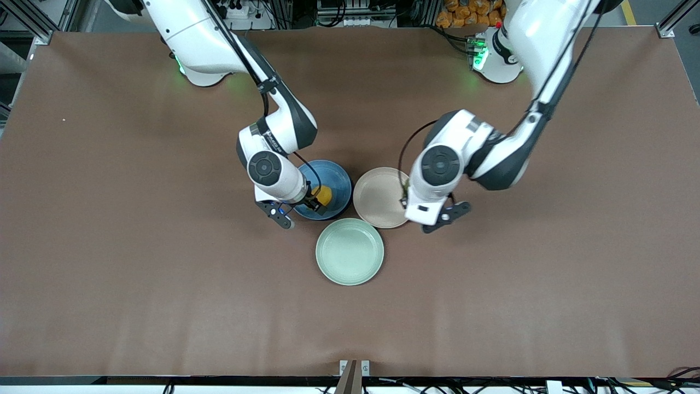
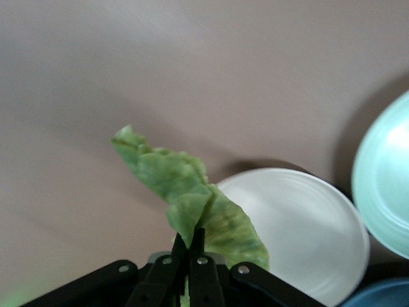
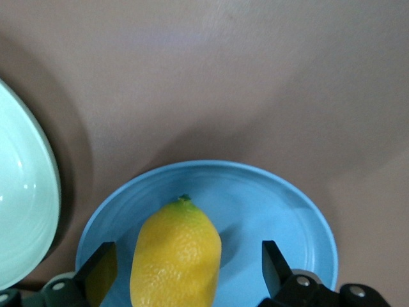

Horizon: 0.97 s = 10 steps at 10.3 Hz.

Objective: Pick lemon and lettuce from blue and beige plates
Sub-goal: 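Grasp the lemon with the right gripper while the left gripper grasps the lettuce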

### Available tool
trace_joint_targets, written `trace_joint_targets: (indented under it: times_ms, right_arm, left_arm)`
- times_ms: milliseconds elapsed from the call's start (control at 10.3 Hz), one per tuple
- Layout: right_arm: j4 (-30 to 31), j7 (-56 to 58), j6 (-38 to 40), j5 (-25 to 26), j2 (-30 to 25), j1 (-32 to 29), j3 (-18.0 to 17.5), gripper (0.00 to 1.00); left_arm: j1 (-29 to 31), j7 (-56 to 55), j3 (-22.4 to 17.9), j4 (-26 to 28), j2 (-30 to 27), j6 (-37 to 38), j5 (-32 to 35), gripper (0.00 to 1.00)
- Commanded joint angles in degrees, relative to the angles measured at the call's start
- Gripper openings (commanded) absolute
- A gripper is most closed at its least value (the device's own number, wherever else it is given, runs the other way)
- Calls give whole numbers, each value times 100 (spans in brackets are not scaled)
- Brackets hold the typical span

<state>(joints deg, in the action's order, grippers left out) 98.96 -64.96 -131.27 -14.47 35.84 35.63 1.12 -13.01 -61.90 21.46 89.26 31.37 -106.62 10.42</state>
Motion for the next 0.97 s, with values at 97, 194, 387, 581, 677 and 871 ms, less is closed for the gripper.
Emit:
trace_joint_targets:
  times_ms: [97, 194, 387, 581, 677, 871]
  right_arm:
    - [-193, -245, -152, -91, 186, 145, 11, 100]
    - [-185, -297, -231, -74, 221, 232, 11, 100]
    - [-176, -298, -285, -65, 239, 330, 11, 51]
    - [-141, -298, -399, -12, 248, 435, 20, 0]
    - [-140, -307, -390, -12, 239, 444, 29, 0]
    - [-140, -289, -320, 14, 143, 392, 55, 0]
  left_arm:
    - [754, 1369, 24, 162, -333, 676, 152, 0]
    - [965, 1713, 24, 171, -325, 678, 162, 0]
    - [1282, 2285, 16, 171, -255, 669, 188, 0]
    - [1747, 3197, 16, 179, -202, 625, 188, 0]
    - [1967, 3567, 16, 179, -115, 512, 188, 0]
    - [2188, 3913, 7, 223, 210, 153, 327, 0]
